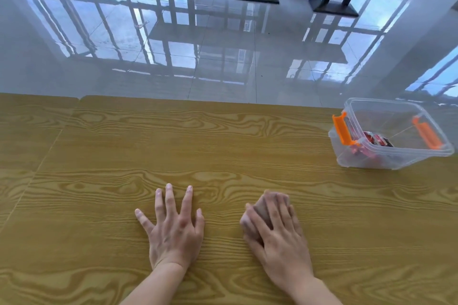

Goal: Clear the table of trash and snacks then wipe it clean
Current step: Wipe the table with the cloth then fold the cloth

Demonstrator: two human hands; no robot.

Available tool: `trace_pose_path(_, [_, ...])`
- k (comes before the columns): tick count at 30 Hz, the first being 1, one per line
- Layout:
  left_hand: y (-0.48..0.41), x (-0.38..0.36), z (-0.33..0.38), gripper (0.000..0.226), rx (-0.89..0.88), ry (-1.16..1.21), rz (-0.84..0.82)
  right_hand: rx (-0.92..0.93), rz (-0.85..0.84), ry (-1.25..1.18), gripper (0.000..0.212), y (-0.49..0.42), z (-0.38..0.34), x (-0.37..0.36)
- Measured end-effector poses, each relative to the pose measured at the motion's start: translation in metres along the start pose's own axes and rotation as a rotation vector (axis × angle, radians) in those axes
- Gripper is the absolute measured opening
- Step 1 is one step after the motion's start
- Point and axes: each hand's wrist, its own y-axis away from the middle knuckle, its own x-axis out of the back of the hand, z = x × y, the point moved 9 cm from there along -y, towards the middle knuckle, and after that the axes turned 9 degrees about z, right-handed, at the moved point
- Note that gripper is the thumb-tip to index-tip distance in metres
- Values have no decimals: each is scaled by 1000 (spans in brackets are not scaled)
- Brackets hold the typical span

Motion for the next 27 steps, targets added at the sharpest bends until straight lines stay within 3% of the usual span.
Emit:
trace_pose_path(3, [0, -1, 0, 66, 4, 13, 2, 103, -46, 48, 61, -11, 31, 2])
trace_pose_path(6, [-1, -4, -1, 65, -3, 5, 7, -265, -96, 77, 67, -49, 96, 10])
trace_pose_path(9, [-1, -6, -3, 65, -8, -3, -6, -496, -78, 83, 68, -72, 91, 5])
trace_pose_path(11, [0, -7, -4, 62, -5, -5, -11, -424, -72, 42, 70, -75, 54, 0])
trace_pose_path(14, [0, -8, -4, 61, -8, 8, -19, -167, -77, 18, 68, -43, 4, -6])
trace_pose_path(17, [0, -10, -5, 62, -18, -10, -40, -44, -80, 44, 64, 12, 18, 0])
trace_pose_path(19, [1, -10, -6, 64, -22, -16, -48, -169, -92, 82, 65, 26, 62, 13])
trace_pose_path(23, [1, -8, -6, 65, -35, -16, -63, -643, -93, 90, 75, 19, 110, 27])
trace_pose_path(25, [0, -6, -8, 60, -55, 25, -86, -650, -118, 57, 76, 14, 77, 20])
trace_pose_path(27, [-4, -1, -15, 58, -120, 51, -91, -433, -108, 42, 73, 14, 10, 7])
